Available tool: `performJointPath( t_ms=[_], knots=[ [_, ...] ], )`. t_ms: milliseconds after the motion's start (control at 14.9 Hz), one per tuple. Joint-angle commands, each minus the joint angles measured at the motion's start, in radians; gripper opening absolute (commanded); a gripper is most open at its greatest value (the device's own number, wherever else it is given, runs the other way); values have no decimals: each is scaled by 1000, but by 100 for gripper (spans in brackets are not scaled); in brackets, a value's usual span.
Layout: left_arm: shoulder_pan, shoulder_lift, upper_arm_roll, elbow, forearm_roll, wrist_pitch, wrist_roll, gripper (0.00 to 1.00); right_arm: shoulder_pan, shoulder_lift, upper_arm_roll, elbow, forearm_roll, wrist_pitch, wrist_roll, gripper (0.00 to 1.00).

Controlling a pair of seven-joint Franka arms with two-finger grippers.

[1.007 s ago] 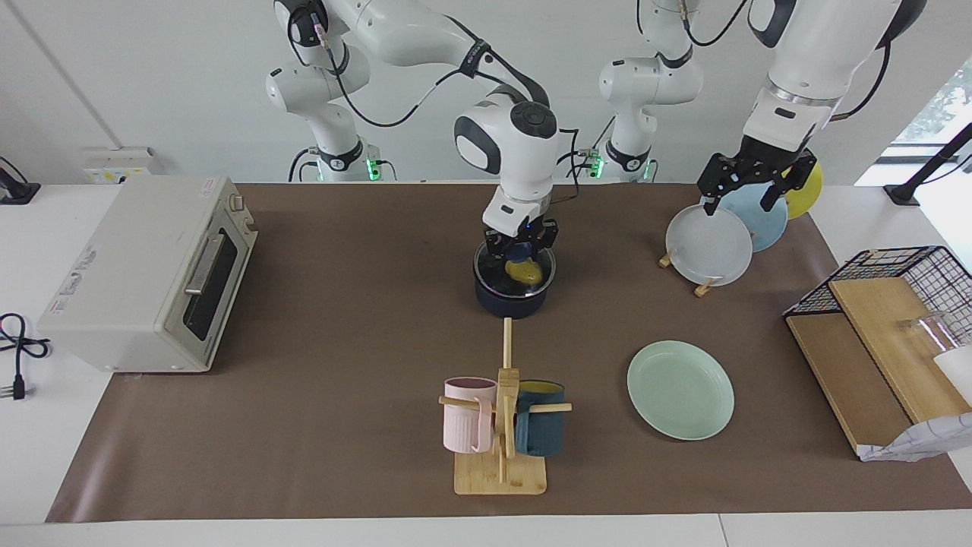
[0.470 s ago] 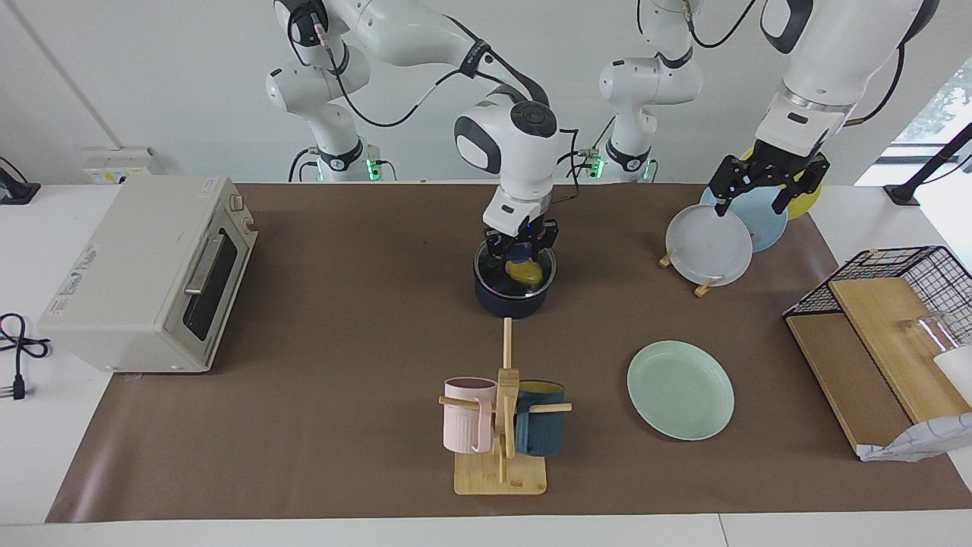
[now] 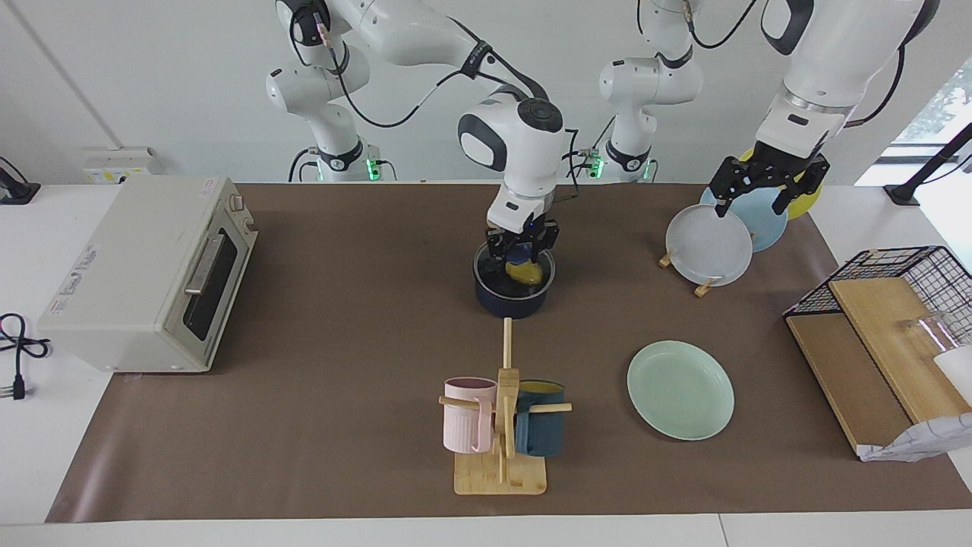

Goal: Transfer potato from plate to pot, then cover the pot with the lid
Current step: 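Lower the glass lid onto the pot with the right gripper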

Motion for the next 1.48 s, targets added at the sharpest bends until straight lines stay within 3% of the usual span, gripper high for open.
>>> performJointPath(
  t_ms=[0, 134, 201, 268, 336, 403, 940, 1275, 1409],
  knots=[
    [15, -5, -5, 0, -17, -7, 6, 100, 8, -6, 3, -35, -20, 45, 58, 0],
    [15, -12, -5, -14, -32, -39, 3, 100, 5, -6, 3, -35, -20, 47, 58, 0],
    [15, -14, -2, -15, -32, -64, 4, 100, 5, -6, 3, -35, -20, 47, 58, 6],
    [13, -13, -1, -14, -37, -75, 4, 100, 3, -6, 3, -35, -20, 47, 57, 40],
    [13, -13, -1, -14, -52, -73, 0, 100, 5, -6, 3, -35, -20, 48, 57, 89],
    [13, -13, -1, -14, -64, -69, -14, 100, 5, -6, 3, -35, -20, 47, 57, 100],
    [15, -25, -5, -20, -65, -62, -22, 100, -40, -41, 0, 6, -20, 4, 43, 100],
    [15, -25, -5, -20, -63, -62, -17, 100, -107, -109, 2, 110, -4, -166, 9, 100],
    [16, -25, -5, -20, -63, -59, -20, 100, -164, -138, 2, 147, 13, -264, -93, 100]
  ],
)
